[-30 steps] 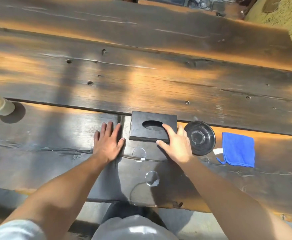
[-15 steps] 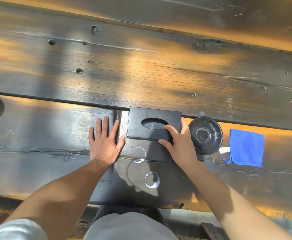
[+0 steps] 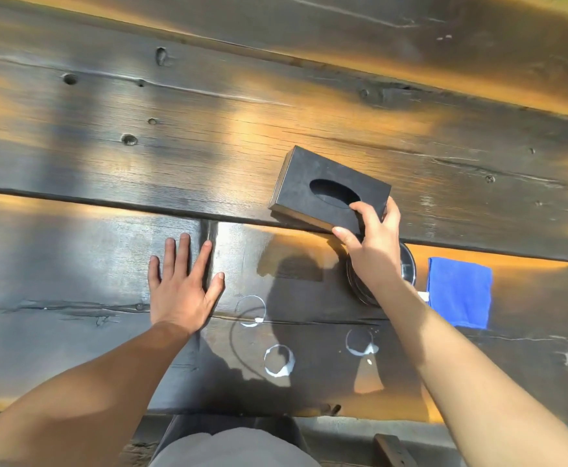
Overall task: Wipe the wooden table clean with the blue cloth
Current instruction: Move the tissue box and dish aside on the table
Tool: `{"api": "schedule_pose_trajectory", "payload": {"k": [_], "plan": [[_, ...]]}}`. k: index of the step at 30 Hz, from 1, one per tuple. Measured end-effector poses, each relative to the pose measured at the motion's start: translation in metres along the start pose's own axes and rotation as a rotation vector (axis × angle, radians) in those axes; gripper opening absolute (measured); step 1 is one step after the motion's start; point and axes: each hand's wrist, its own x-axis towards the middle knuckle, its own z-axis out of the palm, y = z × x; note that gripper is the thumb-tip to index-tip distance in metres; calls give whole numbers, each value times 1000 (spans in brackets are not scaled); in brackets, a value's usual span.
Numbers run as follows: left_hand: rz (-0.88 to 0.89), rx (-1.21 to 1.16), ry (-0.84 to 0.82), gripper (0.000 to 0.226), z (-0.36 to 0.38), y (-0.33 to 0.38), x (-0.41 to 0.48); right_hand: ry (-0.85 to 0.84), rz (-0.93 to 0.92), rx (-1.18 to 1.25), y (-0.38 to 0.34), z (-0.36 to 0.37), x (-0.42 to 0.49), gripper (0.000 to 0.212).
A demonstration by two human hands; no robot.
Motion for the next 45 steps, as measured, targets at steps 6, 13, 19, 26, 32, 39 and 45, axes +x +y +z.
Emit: {"api": "schedule_pose_trajectory", "payload": {"k": [6,13,19,26,32,39,45], "plan": [[5,-1,29,71,5,-2,1,-6,49,-64,12,-10,45,44],[1,-13,49,70,5,-3,1,-37,89,-66,16,-7,65,45],[10,-4,61,70,6,-2,2,-44,104,-53,15,-6,62,50],[14,2,74,71,8,-3,2,65,132,-8,25,-11,25,63],[4,-27,50,70,7,-3,0,219,409,2,72,-9,-54,47],[-35,-230,114,63,-8,18,4,224,630,126,105,1,-108,38],[196,-298,49,62,-18,96,22,244,772,396,100,5,-103,15]]}}
